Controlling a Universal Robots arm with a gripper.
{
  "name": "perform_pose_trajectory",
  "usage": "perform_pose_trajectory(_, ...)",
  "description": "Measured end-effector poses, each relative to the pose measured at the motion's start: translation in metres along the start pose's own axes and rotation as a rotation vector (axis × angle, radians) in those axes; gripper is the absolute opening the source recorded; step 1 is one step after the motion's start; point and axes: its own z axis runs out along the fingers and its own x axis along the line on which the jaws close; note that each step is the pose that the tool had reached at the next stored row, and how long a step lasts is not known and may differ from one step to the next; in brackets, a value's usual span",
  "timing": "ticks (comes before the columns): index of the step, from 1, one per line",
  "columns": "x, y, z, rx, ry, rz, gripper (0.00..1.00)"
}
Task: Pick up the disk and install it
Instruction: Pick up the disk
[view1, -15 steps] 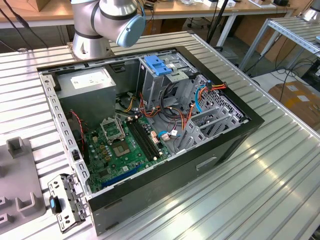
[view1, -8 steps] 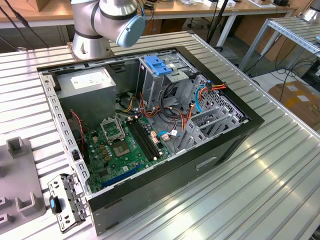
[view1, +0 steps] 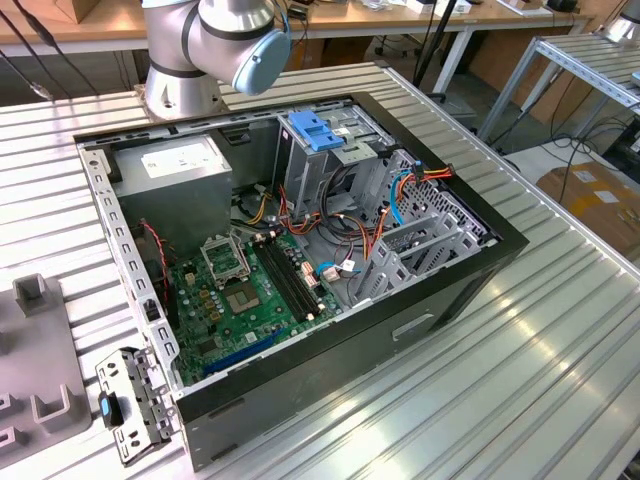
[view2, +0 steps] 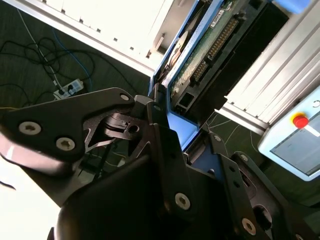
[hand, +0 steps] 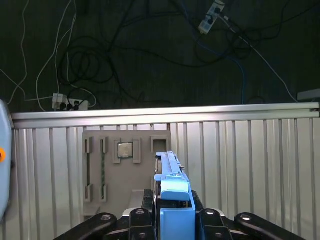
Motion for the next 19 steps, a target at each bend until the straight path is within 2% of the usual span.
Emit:
perform_pose_trajectory(6, -0.0002, 0.0001, -0.0088, -0.0001, 0.0000, 0.000, 0.37)
perform_pose_trajectory(14, -0.0002, -0.0001, -0.0091, 0.0002, -0.0001, 0.000, 0.37)
perform_pose_trajectory(17, -0.0003, -0.0030, -0.0092, 0.0001, -0.0001, 0.000, 0.37)
perform_pose_trajectory(19, -0.0005, -0.0074, -0.0093, -0.0001, 0.0000, 0.000, 0.37)
